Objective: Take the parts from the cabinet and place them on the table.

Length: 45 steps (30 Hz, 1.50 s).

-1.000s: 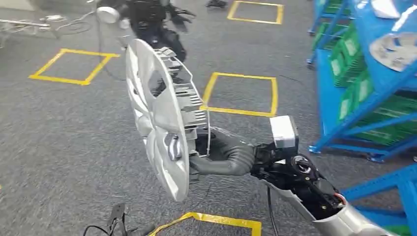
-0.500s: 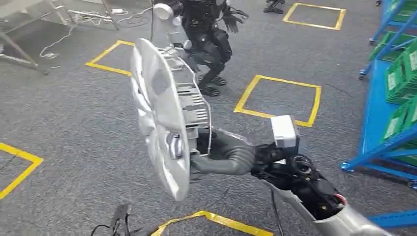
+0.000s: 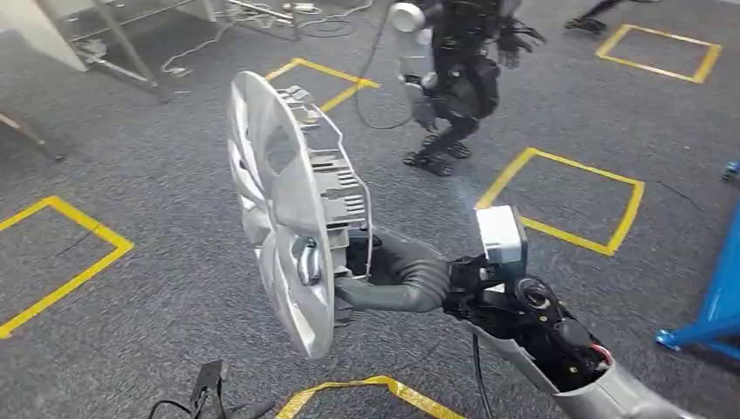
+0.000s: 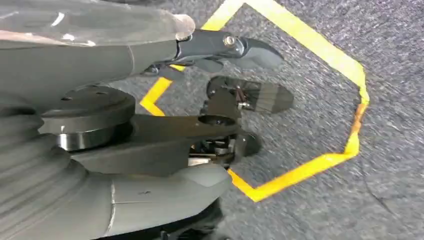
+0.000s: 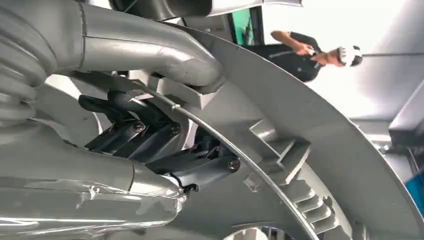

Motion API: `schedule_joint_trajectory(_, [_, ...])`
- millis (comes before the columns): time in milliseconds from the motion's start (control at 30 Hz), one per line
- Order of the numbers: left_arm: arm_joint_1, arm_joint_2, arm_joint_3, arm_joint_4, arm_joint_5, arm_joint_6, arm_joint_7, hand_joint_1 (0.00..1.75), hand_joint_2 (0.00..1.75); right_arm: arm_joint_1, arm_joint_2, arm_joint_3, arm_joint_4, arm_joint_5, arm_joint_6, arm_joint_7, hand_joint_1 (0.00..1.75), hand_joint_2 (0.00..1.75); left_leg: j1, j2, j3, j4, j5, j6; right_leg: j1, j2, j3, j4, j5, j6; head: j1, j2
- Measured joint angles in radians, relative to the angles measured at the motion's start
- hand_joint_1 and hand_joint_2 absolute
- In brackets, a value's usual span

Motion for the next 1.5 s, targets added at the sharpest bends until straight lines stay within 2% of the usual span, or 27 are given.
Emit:
schedule_joint_trajectory(67, [0.001,-0.002,0.000,0.000,0.000,0.000,0.000,0.00,1.75,0.005,0.000,0.000,0.000,0.000,0.000,0.000,1.75,1.75,-0.003,-0.029,0.000,0.001,0.000,0.000,0.001,0.004,-0.067,0.123,-0.030,0.001,0.005,0.000])
schedule_joint_trajectory(100, [0.002,-0.001,0.000,0.000,0.000,0.000,0.000,0.00,1.75,0.005,0.000,0.000,0.000,0.000,0.000,0.001,1.75,1.75,-0.003,-0.046,0.001,0.001,0.000,0.000,0.001,0.004,-0.067,0.108,-0.006,-0.003,0.006,0.000])
schedule_joint_trajectory(167, [0.002,-0.001,0.000,0.000,0.000,0.000,0.000,0.00,1.75,0.003,0.000,0.000,0.000,0.000,0.000,0.000,1.75,1.75,-0.003,-0.077,0.005,0.002,0.000,0.000,0.002,0.014,-0.007,-0.039,0.090,-0.011,0.009,0.000])
schedule_joint_trajectory(200, [0.002,-0.002,0.000,0.000,0.000,0.000,0.000,0.00,1.75,0.002,0.000,0.000,0.000,0.000,0.000,0.000,1.75,1.75,-0.002,-0.093,0.006,0.004,-0.001,-0.002,0.002,0.048,0.039,-0.147,0.146,-0.017,0.010,0.000])
schedule_joint_trajectory(233, [0.001,-0.003,0.000,0.000,0.000,0.000,0.000,0.00,1.75,0.003,0.000,0.000,0.000,0.000,0.000,0.000,1.75,1.75,-0.002,-0.104,0.004,0.005,-0.002,-0.004,-0.001,0.104,0.062,-0.204,0.154,-0.023,0.011,0.000])
schedule_joint_trajectory(367, [0.008,-0.004,0.000,0.000,-0.002,0.000,0.000,0.00,1.75,0.002,0.000,0.000,0.000,0.000,-0.001,0.001,1.75,1.75,0.007,-0.152,-0.011,0.000,0.010,-0.032,0.004,0.072,0.070,-0.221,0.153,-0.030,0.014,0.000])
schedule_joint_trajectory(400, [0.009,0.001,0.000,0.000,-0.002,0.000,0.000,0.00,1.75,0.002,0.001,0.000,0.000,0.000,-0.001,0.000,1.75,1.75,0.005,-0.150,-0.014,0.004,0.005,-0.036,-0.013,0.052,0.079,-0.237,0.160,-0.040,0.012,0.000])
schedule_joint_trajectory(467, [0.005,-0.003,0.000,0.000,-0.003,0.000,0.001,0.00,1.75,0.000,0.002,-0.001,0.000,0.000,-0.002,-0.002,1.75,1.75,0.000,-0.040,-0.062,0.109,-0.060,-0.040,-0.007,0.025,0.083,-0.243,0.162,-0.051,-0.006,0.000])
schedule_joint_trajectory(533, [0.001,-0.003,0.000,0.000,-0.003,0.000,0.001,0.00,1.75,0.003,0.002,-0.001,0.000,0.000,-0.002,-0.001,1.75,1.75,0.001,-0.002,-0.144,0.278,-0.130,-0.048,-0.002,-0.007,0.082,-0.243,0.161,-0.051,-0.011,0.000])
schedule_joint_trajectory(600, [0.003,-0.003,0.000,0.000,-0.002,0.000,0.001,0.00,1.75,0.005,0.002,0.000,0.001,0.000,0.001,0.002,1.75,1.75,0.002,0.006,-0.170,0.332,-0.133,-0.053,-0.002,-0.038,0.081,-0.242,0.159,-0.051,-0.017,0.000])
schedule_joint_trajectory(667, [0.003,-0.002,0.000,0.000,-0.001,0.000,0.002,0.00,1.75,0.003,0.002,0.000,0.002,0.000,0.005,0.002,1.75,1.75,0.002,0.016,-0.098,0.196,-0.060,-0.052,-0.002,-0.064,0.084,-0.241,0.155,-0.047,-0.024,0.000])
schedule_joint_trajectory(700, [0.001,0.000,0.000,0.000,-0.001,-0.001,0.001,0.00,1.75,0.001,0.002,0.000,0.002,0.000,0.008,0.002,1.75,1.75,0.001,0.040,-0.034,0.082,-0.015,-0.050,-0.002,-0.077,0.087,-0.239,0.151,-0.043,-0.027,0.000])
schedule_joint_trajectory(733, [-0.001,0.000,0.000,0.000,-0.001,-0.002,0.001,0.00,1.75,0.000,0.002,0.000,0.002,0.000,0.010,0.001,1.75,1.75,-0.004,0.101,0.008,0.006,-0.004,-0.047,0.002,-0.085,0.090,-0.238,0.147,-0.037,-0.032,0.000])
schedule_joint_trajectory(900, [-0.003,0.003,0.000,0.000,-0.002,-0.002,0.001,0.00,1.75,-0.003,0.003,0.000,0.003,0.000,0.018,-0.002,1.75,1.75,-0.006,0.037,0.005,-0.001,-0.003,-0.018,0.010,-0.130,0.098,-0.235,0.131,-0.012,-0.022,0.000])
schedule_joint_trajectory(967, [-0.005,0.003,0.000,0.000,-0.002,-0.001,0.001,0.00,1.75,-0.004,0.003,0.000,0.003,0.000,0.018,-0.002,1.75,1.75,-0.002,0.017,0.005,-0.002,-0.002,-0.004,0.000,-0.033,0.067,-0.147,0.070,-0.006,-0.012,0.000])
schedule_joint_trajectory(1000, [-0.006,0.003,0.000,0.000,-0.002,-0.001,0.002,0.00,1.75,-0.004,0.003,0.000,0.003,0.000,0.018,-0.002,1.75,1.75,-0.002,0.005,0.005,-0.002,-0.002,-0.002,0.000,-0.011,0.027,-0.060,0.029,-0.005,-0.001,0.000])
schedule_joint_trajectory(1067, [-0.006,0.002,0.000,0.000,-0.002,-0.001,0.002,0.00,1.75,-0.002,0.003,0.001,0.006,0.000,0.018,-0.001,1.75,1.75,-0.004,-0.023,0.006,-0.001,-0.003,-0.001,0.001,0.003,-0.056,0.103,-0.026,-0.003,0.009,0.000])
schedule_joint_trajectory(1100, [-0.005,0.002,0.000,0.000,-0.002,-0.001,0.001,0.00,1.75,-0.001,0.003,0.001,0.009,0.000,0.018,-0.001,1.75,1.75,-0.005,-0.039,0.006,0.000,-0.003,-0.001,0.002,0.004,-0.071,0.120,-0.019,-0.005,0.009,0.000])
schedule_joint_trajectory(1133, [-0.005,0.003,0.000,0.000,-0.002,-0.001,0.001,0.00,1.75,-0.001,0.003,0.001,0.010,0.000,0.018,-0.001,1.75,1.75,-0.005,-0.055,0.006,0.001,-0.003,-0.001,0.002,0.005,-0.061,0.085,0.015,-0.009,0.010,0.000])
schedule_joint_trajectory(1200, [-0.005,0.003,0.000,0.000,-0.001,-0.001,0.001,0.00,1.75,-0.003,0.003,0.001,0.010,-0.002,0.016,-0.001,1.75,1.75,-0.005,-0.089,0.009,0.004,-0.004,-0.003,0.002,0.023,0.008,-0.086,0.121,-0.019,0.013,0.000])
schedule_joint_trajectory(1233, [-0.004,0.002,0.000,0.000,-0.001,-0.001,0.001,0.00,1.75,-0.004,0.003,0.001,0.010,-0.002,0.016,-0.001,1.75,1.75,-0.002,-0.102,0.006,0.004,-0.005,-0.004,0.001,0.075,0.043,-0.178,0.167,-0.025,0.015,0.000])
schedule_joint_trajectory(1267, [-0.005,0.001,0.000,0.000,-0.001,-0.001,0.001,0.00,1.75,-0.002,0.003,0.001,0.011,-0.002,0.016,-0.001,1.75,1.75,-0.006,-0.113,-0.001,0.008,-0.004,-0.009,-0.008,0.131,0.052,-0.202,0.158,-0.030,0.010,0.000])
schedule_joint_trajectory(1367, [0.003,0.002,0.000,0.000,-0.001,-0.001,0.001,0.00,1.75,-0.002,0.003,0.002,0.011,-0.002,0.015,0.001,1.75,1.75,0.010,-0.154,-0.015,0.002,0.006,-0.031,0.002,0.098,0.057,-0.215,0.154,-0.029,0.017,0.000])
schedule_joint_trajectory(1400, [0.005,0.003,0.000,0.000,-0.001,-0.001,0.001,0.00,1.75,-0.002,0.003,0.003,0.011,-0.002,0.015,0.001,1.75,1.75,0.004,-0.170,-0.016,0.000,0.009,-0.040,-0.006,0.082,0.063,-0.226,0.158,-0.035,0.015,0.000])
schedule_joint_trajectory(1433, [0.007,0.005,0.000,0.000,-0.001,-0.001,0.001,0.00,1.75,-0.005,0.005,0.002,0.011,-0.002,0.015,0.000,1.75,1.75,0.005,-0.126,-0.020,0.012,-0.002,-0.040,-0.009,0.062,0.072,-0.236,0.163,-0.040,0.015,0.000])
schedule_joint_trajectory(1467, [0.006,0.004,0.000,0.000,-0.001,-0.001,0.001,0.00,1.75,-0.004,0.006,0.002,0.011,-0.002,0.015,0.000,1.75,1.75,0.001,-0.056,-0.039,0.056,-0.029,-0.048,-0.009,0.048,0.076,-0.240,0.163,-0.046,0.003,0.000])
schedule_joint_trajectory(1500, [0.001,0.004,0.000,0.000,-0.001,-0.001,0.002,0.00,1.75,-0.005,0.006,0.002,0.011,-0.003,0.016,-0.002,1.75,1.75,0.002,-0.013,-0.082,0.142,-0.073,-0.057,-0.007,0.029,0.077,-0.240,0.163,-0.049,-0.005,0.000])
